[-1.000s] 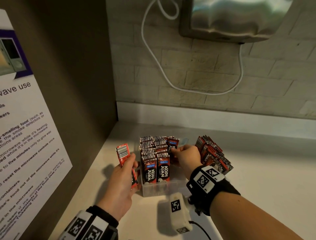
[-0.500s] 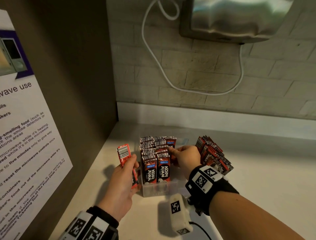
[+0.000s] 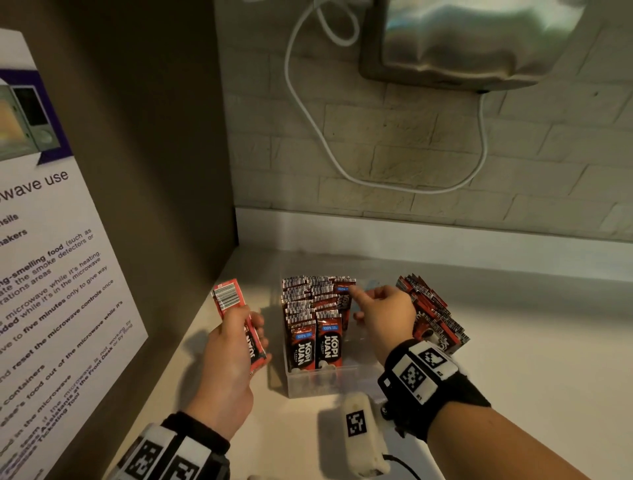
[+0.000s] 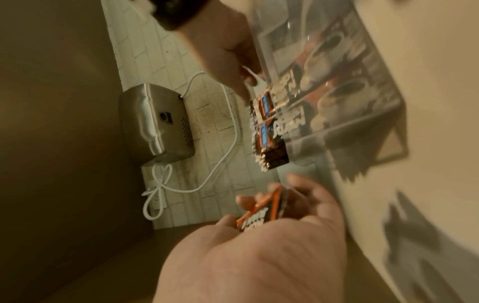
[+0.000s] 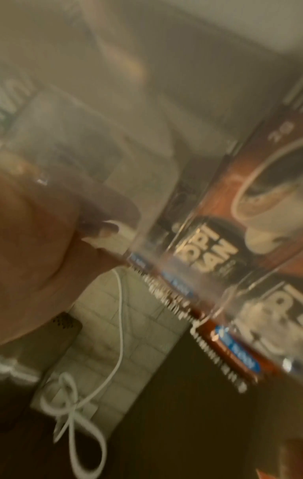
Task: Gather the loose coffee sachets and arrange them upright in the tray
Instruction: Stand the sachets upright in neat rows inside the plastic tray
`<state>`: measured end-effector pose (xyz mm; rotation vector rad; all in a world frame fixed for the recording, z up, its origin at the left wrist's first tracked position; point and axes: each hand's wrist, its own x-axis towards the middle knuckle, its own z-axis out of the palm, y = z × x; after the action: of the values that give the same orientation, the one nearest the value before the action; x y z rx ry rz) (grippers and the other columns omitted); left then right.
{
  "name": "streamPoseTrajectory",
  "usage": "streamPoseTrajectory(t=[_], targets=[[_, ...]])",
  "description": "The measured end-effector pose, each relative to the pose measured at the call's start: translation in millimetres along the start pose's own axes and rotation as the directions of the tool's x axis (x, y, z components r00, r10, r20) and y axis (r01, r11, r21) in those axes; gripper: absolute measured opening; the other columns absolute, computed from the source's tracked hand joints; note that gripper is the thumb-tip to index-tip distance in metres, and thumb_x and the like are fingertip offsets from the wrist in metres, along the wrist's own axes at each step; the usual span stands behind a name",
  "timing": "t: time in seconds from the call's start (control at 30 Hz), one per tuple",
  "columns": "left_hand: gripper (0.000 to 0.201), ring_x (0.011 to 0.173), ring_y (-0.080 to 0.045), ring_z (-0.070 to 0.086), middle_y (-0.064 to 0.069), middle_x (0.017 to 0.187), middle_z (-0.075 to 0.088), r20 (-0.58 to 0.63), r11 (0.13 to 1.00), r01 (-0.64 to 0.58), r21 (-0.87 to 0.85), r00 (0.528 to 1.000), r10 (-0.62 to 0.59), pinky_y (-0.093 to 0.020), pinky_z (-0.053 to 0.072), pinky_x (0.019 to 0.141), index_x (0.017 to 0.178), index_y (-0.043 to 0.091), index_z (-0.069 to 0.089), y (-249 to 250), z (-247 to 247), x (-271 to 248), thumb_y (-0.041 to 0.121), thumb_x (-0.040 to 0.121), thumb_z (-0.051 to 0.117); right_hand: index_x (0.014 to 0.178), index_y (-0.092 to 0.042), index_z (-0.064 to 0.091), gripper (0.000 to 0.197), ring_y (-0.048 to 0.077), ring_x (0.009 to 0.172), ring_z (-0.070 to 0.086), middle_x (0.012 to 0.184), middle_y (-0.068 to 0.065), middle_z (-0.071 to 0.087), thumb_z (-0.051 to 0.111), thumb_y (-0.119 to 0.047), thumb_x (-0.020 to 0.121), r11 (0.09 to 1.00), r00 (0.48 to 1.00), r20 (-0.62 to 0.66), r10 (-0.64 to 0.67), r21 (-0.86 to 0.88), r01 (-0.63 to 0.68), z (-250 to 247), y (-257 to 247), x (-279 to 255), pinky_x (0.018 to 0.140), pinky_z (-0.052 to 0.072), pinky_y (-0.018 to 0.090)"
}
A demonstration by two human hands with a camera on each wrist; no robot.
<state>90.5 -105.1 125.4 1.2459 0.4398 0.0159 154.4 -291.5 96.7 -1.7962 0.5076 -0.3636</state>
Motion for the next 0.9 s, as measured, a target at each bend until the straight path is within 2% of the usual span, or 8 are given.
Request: streamPoseTrajectory(t=[0.07, 0.17, 0.37, 0.47, 0.57, 0.67, 0.77, 0.9], targets=[[0.024, 0.057, -0.015, 0.051, -0.004, 0.065, 0.053, 0.062, 0.999, -0.045, -0.01, 0.997, 0.046, -0.031, 0.045, 0.058, 0.078, 0.008, 0.064, 4, -2, -2, 0.022, 0.094, 0.052, 0.079, -0.01, 0.061, 0.026, 0.025, 0.072, 0.066, 0.078, 0.007, 0.067, 0.073, -0.033, 0.081, 0.995, 0.996, -0.011, -0.087, 0.053, 0.087, -7, -13, -10, 0.075, 0.058, 0.048], [0.016, 0.05, -0.014, 0.051, -0.005, 0.061, 0.055, 0.208, 0.995, -0.097, 0.001, 0.974, 0.094, -0.026, 0.045, 0.046, 0.088, 0.005, 0.069, 8, 0, -7, 0.017, 0.091, 0.059, 0.076, -0.005, 0.06, 0.03, 0.018, 0.055, 0.055, 0.067, 0.006, 0.062, 0.07, -0.032, 0.085, 0.977, 0.973, 0.162, -0.162, 0.168, 0.134, -17, -42, -34, 0.055, 0.052, 0.034], [0.01, 0.052, -0.013, 0.064, -0.006, 0.064, 0.07, 0.398, 0.969, -0.196, 0.15, 0.909, 0.122, -0.021, 0.048, 0.047, 0.09, 0.007, 0.071, 6, 13, -21, 0.006, 0.08, 0.072, 0.087, 0.003, 0.066, 0.016, 0.011, 0.039, 0.042, 0.066, 0.015, 0.06, 0.072, -0.011, 0.082, 0.978, 0.79, 0.579, -0.202, 0.16, 0.132, -34, -76, -71, 0.037, 0.034, 0.021], [0.033, 0.053, -0.018, 0.063, -0.01, 0.07, 0.071, 0.41, 0.975, -0.169, 0.145, 0.907, 0.096, -0.025, 0.045, 0.044, 0.09, 0.007, 0.072, 5, 14, -21, 0.035, 0.072, 0.072, 0.08, 0.002, 0.065, 0.003, 0.012, 0.042, 0.05, 0.061, 0.014, 0.06, 0.068, 0.003, 0.081, 0.962, 0.804, 0.545, -0.237, 0.25, 0.114, -42, -75, -72, 0.04, 0.041, 0.02], [0.055, 0.048, -0.02, 0.057, -0.014, 0.066, 0.068, 0.365, 0.994, -0.023, 0.111, 0.931, -0.019, -0.022, 0.037, 0.04, 0.082, 0.003, 0.071, 11, 11, -16, 0.054, 0.063, 0.063, 0.069, -0.011, 0.071, 0.015, 0.017, 0.06, 0.063, 0.069, 0.011, 0.068, 0.072, 0.004, 0.067, 0.882, 0.827, 0.45, -0.337, 0.458, 0.11, -56, -71, -68, 0.058, 0.053, 0.023], [0.03, 0.042, -0.015, 0.055, -0.01, 0.064, 0.066, 0.366, 0.995, 0.097, -0.04, 0.927, -0.075, -0.018, 0.037, 0.036, 0.071, 0.011, 0.073, 19, 9, -14, 0.04, 0.064, 0.069, 0.068, -0.012, 0.075, 0.016, 0.018, 0.084, 0.068, 0.086, 0.009, 0.073, 0.075, 0.002, 0.06, 0.833, 0.758, 0.437, -0.484, 0.496, 0.246, -67, -65, -75, 0.075, 0.054, 0.025], [0.018, 0.046, -0.012, 0.058, -0.009, 0.071, 0.07, 0.359, 0.992, 0.02, -0.122, 0.933, 0.025, -0.018, 0.039, 0.038, 0.082, 0.011, 0.07, 21, 9, -11, 0.021, 0.067, 0.072, 0.071, -0.006, 0.076, 0.034, 0.016, 0.095, 0.068, 0.095, 0.008, 0.074, 0.059, 0.024, 0.069, 0.848, 0.673, 0.53, -0.515, 0.432, 0.308, -72, -52, -82, 0.078, 0.051, 0.02], [0.014, 0.054, -0.013, 0.062, -0.011, 0.075, 0.072, 0.313, 0.986, -0.132, -0.099, 0.937, 0.157, -0.021, 0.04, 0.041, 0.081, 0.007, 0.068, 20, 12, -11, 0.01, 0.069, 0.074, 0.082, -0.007, 0.075, 0.042, 0.019, 0.088, 0.068, 0.094, 0.012, 0.073, 0.048, 0.025, 0.078, 0.903, 0.736, 0.566, -0.371, 0.403, 0.145, -74, -45, -86, 0.071, 0.052, 0.021]])
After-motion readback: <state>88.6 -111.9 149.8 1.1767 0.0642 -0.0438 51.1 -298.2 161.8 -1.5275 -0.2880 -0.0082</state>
